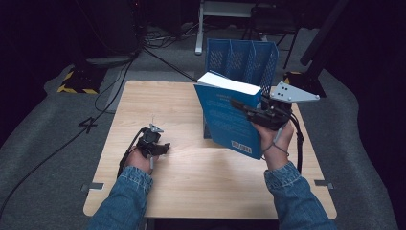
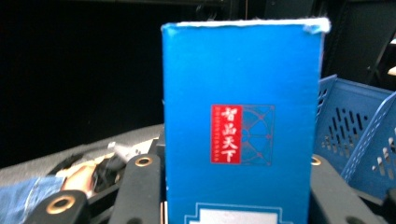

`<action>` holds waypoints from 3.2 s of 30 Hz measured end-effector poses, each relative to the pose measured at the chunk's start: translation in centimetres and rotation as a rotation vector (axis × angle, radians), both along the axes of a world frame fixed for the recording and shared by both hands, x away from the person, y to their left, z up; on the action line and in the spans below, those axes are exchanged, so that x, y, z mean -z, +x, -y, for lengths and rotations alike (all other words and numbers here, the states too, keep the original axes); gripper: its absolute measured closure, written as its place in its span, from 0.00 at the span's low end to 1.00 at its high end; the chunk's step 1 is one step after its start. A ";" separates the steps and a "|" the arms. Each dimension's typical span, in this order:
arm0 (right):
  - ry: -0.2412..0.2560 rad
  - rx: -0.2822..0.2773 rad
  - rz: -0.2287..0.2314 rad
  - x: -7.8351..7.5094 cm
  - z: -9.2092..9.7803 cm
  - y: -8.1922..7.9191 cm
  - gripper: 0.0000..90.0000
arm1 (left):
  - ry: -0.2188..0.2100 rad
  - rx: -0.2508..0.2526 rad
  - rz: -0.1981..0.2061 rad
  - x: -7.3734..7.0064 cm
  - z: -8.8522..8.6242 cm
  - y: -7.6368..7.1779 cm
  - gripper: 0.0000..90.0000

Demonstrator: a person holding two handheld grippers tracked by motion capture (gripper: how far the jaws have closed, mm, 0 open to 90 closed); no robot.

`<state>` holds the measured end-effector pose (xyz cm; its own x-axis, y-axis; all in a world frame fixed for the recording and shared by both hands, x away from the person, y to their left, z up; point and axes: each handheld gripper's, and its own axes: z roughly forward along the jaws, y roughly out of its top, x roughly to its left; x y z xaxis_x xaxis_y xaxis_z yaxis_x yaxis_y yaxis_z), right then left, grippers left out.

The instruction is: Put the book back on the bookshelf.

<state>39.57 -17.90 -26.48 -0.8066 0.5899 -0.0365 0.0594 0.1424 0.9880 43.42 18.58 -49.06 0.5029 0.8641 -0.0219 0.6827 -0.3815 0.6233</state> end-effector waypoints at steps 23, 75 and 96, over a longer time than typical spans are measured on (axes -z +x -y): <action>0.039 0.119 0.049 -2.8 -0.9 5.3 0.68 | 0.000 0.011 0.007 0.1 -0.4 -0.5 0.49; 0.188 0.339 -0.100 -0.4 -0.5 15.2 0.68 | -0.018 0.013 0.032 0.3 -0.6 -0.6 0.49; 0.114 0.430 -0.152 3.5 -6.2 18.9 0.66 | -0.016 0.022 0.033 0.3 -0.6 -0.5 0.49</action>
<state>58.46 -11.74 -29.95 -0.4797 0.8650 0.1474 0.2347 -0.0354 0.9714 42.92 19.16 -49.41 0.5227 0.8523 -0.0184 0.6530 -0.3864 0.6514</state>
